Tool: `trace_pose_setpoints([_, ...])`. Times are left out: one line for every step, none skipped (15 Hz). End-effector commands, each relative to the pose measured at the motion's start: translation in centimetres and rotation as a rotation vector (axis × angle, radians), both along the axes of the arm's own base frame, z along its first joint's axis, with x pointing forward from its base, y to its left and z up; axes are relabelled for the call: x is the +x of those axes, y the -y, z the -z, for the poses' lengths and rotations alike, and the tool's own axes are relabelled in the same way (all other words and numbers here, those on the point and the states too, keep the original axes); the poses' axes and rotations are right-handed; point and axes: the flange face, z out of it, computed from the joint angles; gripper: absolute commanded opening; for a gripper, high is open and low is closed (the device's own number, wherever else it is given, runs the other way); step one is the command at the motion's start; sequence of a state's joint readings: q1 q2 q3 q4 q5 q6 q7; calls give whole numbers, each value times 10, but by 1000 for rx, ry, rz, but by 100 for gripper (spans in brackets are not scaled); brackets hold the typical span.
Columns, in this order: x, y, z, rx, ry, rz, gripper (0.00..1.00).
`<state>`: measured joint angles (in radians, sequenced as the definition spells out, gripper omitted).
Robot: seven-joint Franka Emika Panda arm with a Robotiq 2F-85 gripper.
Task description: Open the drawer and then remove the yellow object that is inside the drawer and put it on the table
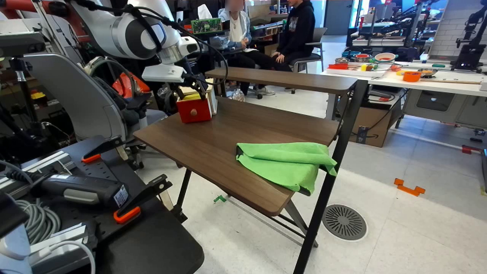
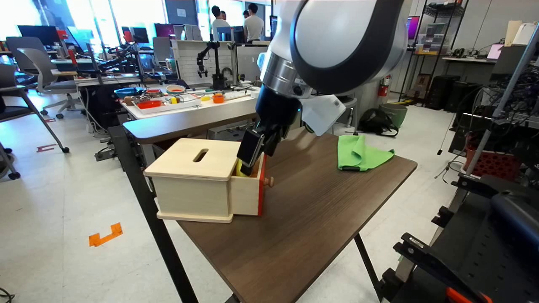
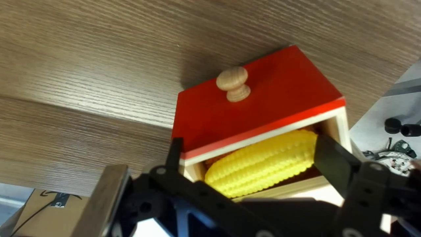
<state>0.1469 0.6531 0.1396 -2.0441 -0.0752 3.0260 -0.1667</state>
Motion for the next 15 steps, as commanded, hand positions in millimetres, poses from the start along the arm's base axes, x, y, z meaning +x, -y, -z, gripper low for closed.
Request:
trace_pose_setpoints([2,4,2,-24,-25,-16,100])
trace_pose_setpoints([1,6,2,-30,-30,-14,100])
trace_pose_setpoints([0,8,2,-41,-40,-10,100])
trace_pose_setpoints([0,10,2,-52,-50,-10,100])
trace_pose_setpoints([-1,13,3,-69,-63,-14,100])
trace_pose_setpoints([-2,18,4,-89,-80,-18,100])
trace_pose_setpoints([-2,20,6,-102,-94,-18,100])
trace_pose_setpoints([-2,21,6,-110,-102,-18,100])
trace_pose_setpoints([-2,21,6,-122,-114,-21,100])
trace_pose_setpoints([-2,22,6,-134,-122,-23,100])
trace_pose_setpoints([-2,22,6,-142,-129,-24,100])
trace_pose_setpoints([-1,22,6,-151,-134,-26,100])
trace_pose_setpoints([-1,21,5,-160,-140,-27,100])
trace_pose_setpoints([-1,21,5,-167,-145,-29,100])
trace_pose_setpoints([-1,21,5,-174,-153,-33,100])
